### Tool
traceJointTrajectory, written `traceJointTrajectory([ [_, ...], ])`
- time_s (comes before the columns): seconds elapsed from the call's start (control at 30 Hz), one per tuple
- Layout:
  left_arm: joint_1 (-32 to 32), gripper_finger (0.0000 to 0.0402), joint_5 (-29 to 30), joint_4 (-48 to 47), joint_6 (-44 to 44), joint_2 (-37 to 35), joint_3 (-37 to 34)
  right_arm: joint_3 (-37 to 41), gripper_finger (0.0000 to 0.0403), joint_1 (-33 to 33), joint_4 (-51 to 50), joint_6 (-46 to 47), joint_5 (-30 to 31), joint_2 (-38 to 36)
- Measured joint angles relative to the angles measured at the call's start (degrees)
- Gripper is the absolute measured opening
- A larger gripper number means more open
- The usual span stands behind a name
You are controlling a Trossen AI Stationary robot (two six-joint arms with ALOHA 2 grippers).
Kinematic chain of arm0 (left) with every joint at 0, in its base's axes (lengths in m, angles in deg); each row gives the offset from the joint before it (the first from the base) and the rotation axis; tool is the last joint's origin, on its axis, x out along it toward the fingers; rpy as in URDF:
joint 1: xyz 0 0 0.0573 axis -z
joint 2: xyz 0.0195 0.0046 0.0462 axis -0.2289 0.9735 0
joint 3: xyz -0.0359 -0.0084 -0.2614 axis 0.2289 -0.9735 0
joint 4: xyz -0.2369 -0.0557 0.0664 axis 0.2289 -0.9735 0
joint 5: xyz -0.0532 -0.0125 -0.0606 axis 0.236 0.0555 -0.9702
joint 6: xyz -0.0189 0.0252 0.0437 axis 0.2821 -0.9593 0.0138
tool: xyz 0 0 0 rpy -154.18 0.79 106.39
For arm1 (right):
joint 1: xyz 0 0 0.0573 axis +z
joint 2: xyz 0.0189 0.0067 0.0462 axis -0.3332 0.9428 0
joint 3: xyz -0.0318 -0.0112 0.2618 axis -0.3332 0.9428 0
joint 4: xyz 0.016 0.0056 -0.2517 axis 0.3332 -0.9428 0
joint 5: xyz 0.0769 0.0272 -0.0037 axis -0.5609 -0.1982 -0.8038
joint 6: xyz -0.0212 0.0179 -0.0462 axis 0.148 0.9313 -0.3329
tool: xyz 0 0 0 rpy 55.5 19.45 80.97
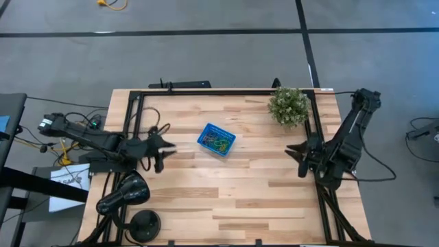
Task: Pick and place items into bin
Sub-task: Return to Home Position
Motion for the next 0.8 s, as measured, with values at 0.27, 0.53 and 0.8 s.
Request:
traceJointTrajectory([
  [0.27,0.0,0.0109,-15.6,39.2,-7.8,-2.9,-16.9,8.3,0.0098,-1.3,26.5,-20.8,1.1,-6.3],
  [0.53,0.0,0.0109,-16.9,44.8,-14.0,-2.9,-20.8,8.8,0.0098,-4.5,28.4,-30.7,0.1,-14.6],
  [0.8,-0.1,0.0109,-18.0,45.6,-23.1,-6.2,-20.8,10.1,0.0098,-2.6,34.0,-45.4,0.3,-26.7],
])
